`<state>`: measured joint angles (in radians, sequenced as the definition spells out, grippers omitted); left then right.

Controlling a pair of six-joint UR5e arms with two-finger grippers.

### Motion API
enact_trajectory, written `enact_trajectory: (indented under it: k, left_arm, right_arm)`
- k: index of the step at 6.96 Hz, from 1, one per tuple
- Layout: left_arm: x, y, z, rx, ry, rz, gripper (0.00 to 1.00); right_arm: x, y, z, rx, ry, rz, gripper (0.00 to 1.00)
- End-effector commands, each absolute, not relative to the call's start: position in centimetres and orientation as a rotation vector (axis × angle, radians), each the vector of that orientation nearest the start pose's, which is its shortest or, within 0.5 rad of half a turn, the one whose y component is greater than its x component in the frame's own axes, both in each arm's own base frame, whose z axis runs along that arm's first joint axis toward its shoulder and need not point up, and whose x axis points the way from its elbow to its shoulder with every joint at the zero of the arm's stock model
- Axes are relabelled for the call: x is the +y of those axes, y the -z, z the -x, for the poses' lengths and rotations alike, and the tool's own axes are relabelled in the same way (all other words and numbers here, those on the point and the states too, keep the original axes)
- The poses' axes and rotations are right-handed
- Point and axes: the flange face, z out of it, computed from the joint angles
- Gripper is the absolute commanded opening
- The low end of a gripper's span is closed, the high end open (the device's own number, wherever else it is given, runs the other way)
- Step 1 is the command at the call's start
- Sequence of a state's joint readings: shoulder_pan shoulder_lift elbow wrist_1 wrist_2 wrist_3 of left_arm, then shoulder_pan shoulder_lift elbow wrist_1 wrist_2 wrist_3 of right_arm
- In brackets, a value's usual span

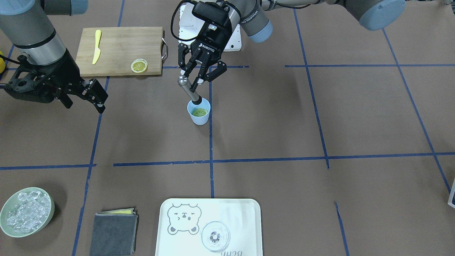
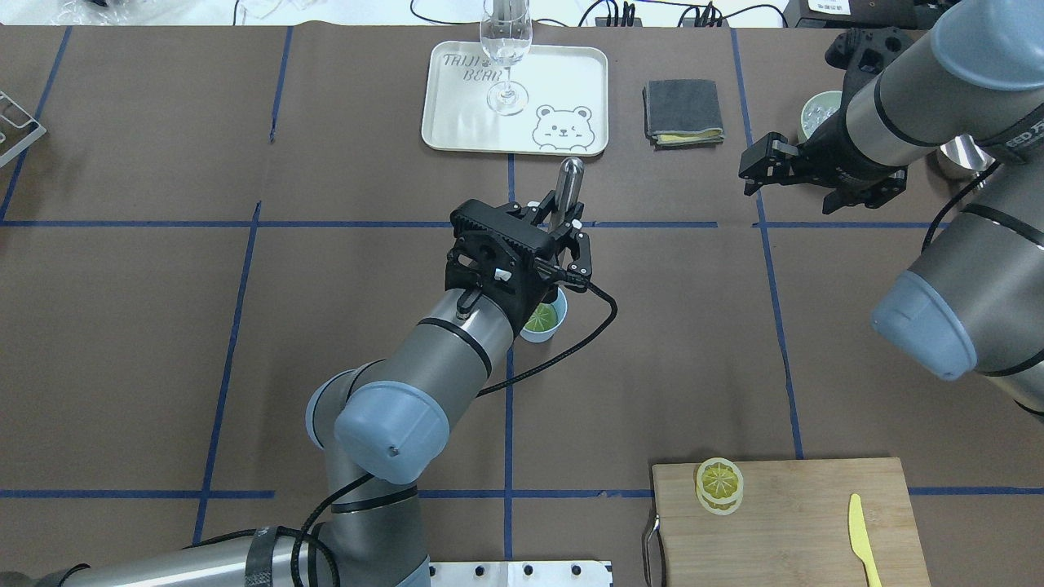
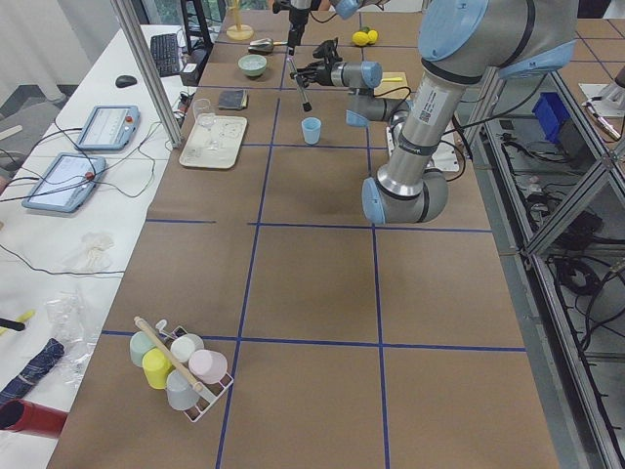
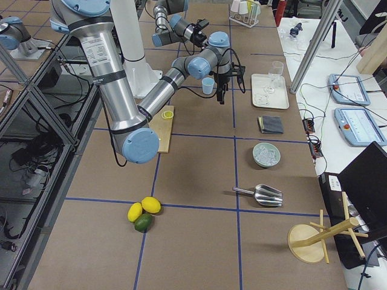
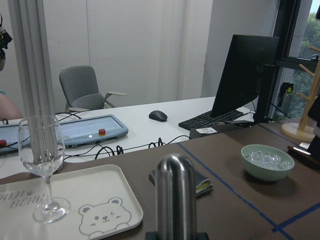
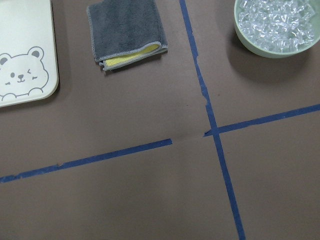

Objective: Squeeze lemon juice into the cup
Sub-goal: 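Lift the muddler out of the cup and move it back with the left gripper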

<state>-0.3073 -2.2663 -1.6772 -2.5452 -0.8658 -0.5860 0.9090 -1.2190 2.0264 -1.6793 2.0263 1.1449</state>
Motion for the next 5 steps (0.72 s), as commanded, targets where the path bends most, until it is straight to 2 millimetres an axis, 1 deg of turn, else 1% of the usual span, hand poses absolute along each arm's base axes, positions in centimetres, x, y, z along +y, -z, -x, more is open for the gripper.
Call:
enact_trajectory:
  k: [1, 2, 3, 4, 5]
  left_arm:
    - [-40.8, -14.0, -44.3, 0.924, 0.178, -1.428, 0.00]
    - [-42.6, -18.2, -42.4, 0.850, 0.162, -1.409, 0.00]
    - [-45.3, -23.2, -39.5, 0.791, 0.107, -1.362, 0.00]
    - [-48.7, -28.1, -34.5, 0.746, 0.051, -1.292, 0.00]
    - [-50.9, -33.9, -28.8, 0.729, -0.020, -1.171, 0.00]
  right_arm:
    - [-49.7, -29.3, 24.9, -0.797, -0.268, -0.104, 1.00]
    - [-50.5, -31.1, 22.4, -0.790, -0.236, -0.102, 1.00]
    - [-50.9, -34.0, 19.4, -0.761, -0.188, -0.106, 1.00]
    - [-51.7, -36.5, 17.1, -0.738, -0.160, -0.105, 1.00]
    - [-51.9, -38.5, 15.6, -0.732, -0.153, -0.081, 1.00]
